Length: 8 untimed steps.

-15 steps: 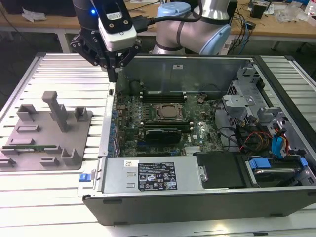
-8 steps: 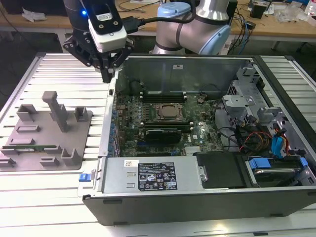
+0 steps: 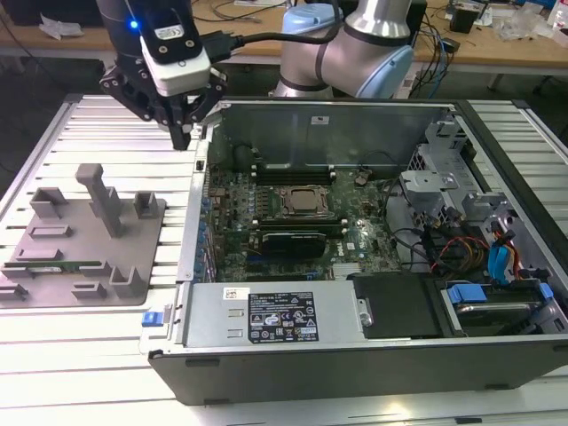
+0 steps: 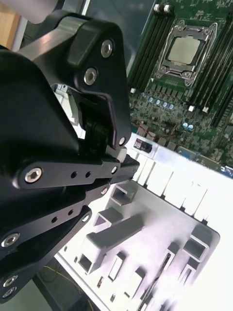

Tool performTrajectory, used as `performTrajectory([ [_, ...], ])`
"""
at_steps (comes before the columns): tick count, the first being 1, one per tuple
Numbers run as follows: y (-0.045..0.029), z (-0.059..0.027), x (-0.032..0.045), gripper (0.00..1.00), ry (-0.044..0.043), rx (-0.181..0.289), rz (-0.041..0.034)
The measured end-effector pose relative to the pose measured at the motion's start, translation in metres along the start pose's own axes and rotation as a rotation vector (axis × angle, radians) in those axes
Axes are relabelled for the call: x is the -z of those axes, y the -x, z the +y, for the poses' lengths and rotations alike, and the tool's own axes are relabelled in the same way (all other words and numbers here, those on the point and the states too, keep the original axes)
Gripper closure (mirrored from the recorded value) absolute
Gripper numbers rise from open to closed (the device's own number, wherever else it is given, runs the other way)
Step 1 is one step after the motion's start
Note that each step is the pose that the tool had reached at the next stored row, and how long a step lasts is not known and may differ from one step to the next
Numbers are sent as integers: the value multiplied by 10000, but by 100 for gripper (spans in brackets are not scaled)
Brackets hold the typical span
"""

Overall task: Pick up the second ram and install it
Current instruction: 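Reach for the second ram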

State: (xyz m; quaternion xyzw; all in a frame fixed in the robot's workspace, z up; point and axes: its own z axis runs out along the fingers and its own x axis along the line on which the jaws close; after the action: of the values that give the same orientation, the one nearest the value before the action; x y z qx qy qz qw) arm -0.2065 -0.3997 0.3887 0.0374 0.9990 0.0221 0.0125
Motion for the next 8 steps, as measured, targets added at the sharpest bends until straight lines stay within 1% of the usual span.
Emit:
performTrajectory([
  [7, -163, -16, -27, 92, 0, 0, 0],
  [8, -200, -19, -32, 92, 0, 0, -1],
])
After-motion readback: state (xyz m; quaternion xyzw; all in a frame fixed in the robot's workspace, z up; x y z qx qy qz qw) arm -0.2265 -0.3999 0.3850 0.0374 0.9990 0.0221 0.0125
